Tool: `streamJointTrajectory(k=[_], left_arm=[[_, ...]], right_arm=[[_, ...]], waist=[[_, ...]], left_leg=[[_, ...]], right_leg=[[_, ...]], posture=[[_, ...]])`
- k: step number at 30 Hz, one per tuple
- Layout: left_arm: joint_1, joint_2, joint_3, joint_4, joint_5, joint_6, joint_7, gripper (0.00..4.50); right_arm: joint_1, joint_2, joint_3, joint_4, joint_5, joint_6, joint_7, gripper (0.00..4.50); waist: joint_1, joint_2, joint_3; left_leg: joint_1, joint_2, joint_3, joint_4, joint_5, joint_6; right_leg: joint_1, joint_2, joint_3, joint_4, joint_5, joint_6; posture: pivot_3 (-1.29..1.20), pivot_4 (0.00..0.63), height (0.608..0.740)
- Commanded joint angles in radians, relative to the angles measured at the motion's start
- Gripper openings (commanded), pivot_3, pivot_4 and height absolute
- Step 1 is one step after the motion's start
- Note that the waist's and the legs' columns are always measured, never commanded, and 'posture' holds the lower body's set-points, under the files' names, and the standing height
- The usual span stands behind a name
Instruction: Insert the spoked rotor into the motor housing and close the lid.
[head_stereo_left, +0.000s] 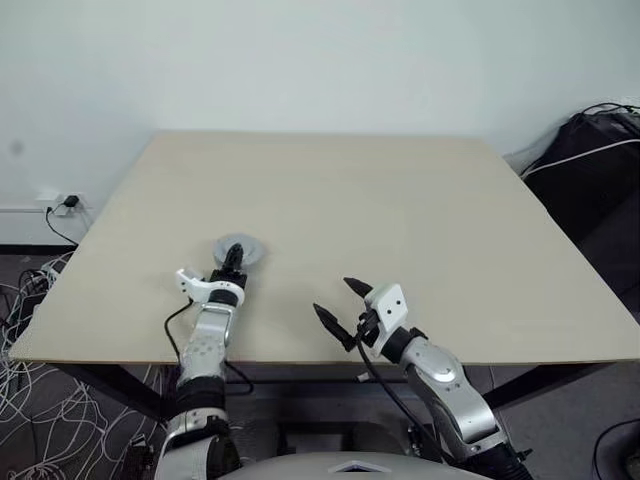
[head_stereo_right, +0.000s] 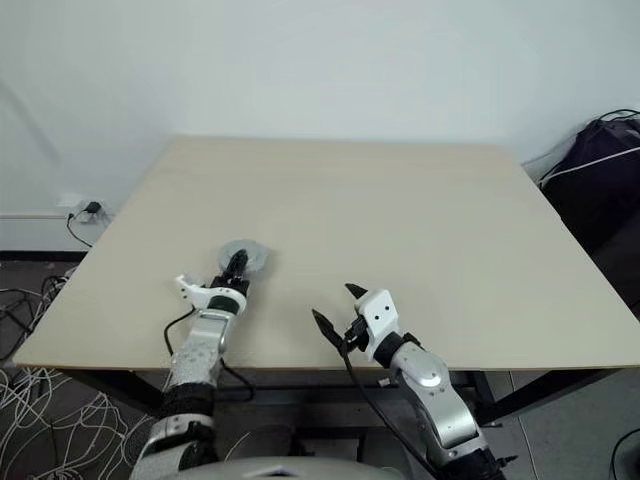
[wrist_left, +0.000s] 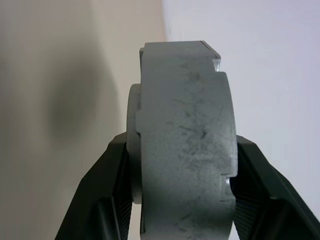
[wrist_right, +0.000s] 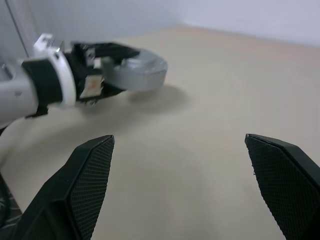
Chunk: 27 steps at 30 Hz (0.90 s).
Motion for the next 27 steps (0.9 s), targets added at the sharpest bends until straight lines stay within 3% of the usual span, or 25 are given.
streamJointTrajectory(k=[1,10,21,27], left_arm=[[-0.108,-0.027,0.032,0.057,0.028,-0.021,-0.020,2.12],[-0.272,-0.020,0.124,0.280,0.143,-0.119,0.007,2.12],[-0.294,-0.011,0.185,0.379,0.251,-0.155,0.105,2.12],[-0.268,-0.026,0.183,0.341,0.268,-0.131,0.110,4.08]], right_arm=[[0.004,0.015,-0.032,0.002,-0.005,-0.026,0.000,4.50],[0.016,0.026,-0.051,0.012,-0.012,-0.009,0.005,4.50],[0.017,0.042,-0.065,0.011,-0.006,0.030,0.012,4.50],[0.018,0.045,-0.065,0.011,-0.011,0.035,0.020,4.50]], waist=[[-0.001,-0.001,0.000],[-0.004,-0.001,0.001],[-0.004,-0.001,0.000],[-0.005,0.002,-0.003]], left_leg=[[0.000,0.000,0.000,0.000,0.000,0.000],[0.000,0.001,0.000,0.000,0.000,0.000],[0.002,0.001,0.000,0.000,0.000,0.000],[0.005,0.001,0.000,0.000,0.000,0.001]], right_leg=[[0.000,0.000,0.000,0.000,0.000,0.000],[0.000,0.001,0.000,0.000,0.000,0.000],[0.002,0.001,0.001,0.001,0.002,0.003],[0.001,0.000,0.001,0.002,0.003,0.003]], posture=[[0.00,0.000,0.740],[0.00,0.000,0.740],[0.00,0.000,0.740],[0.00,0.000,0.740]])
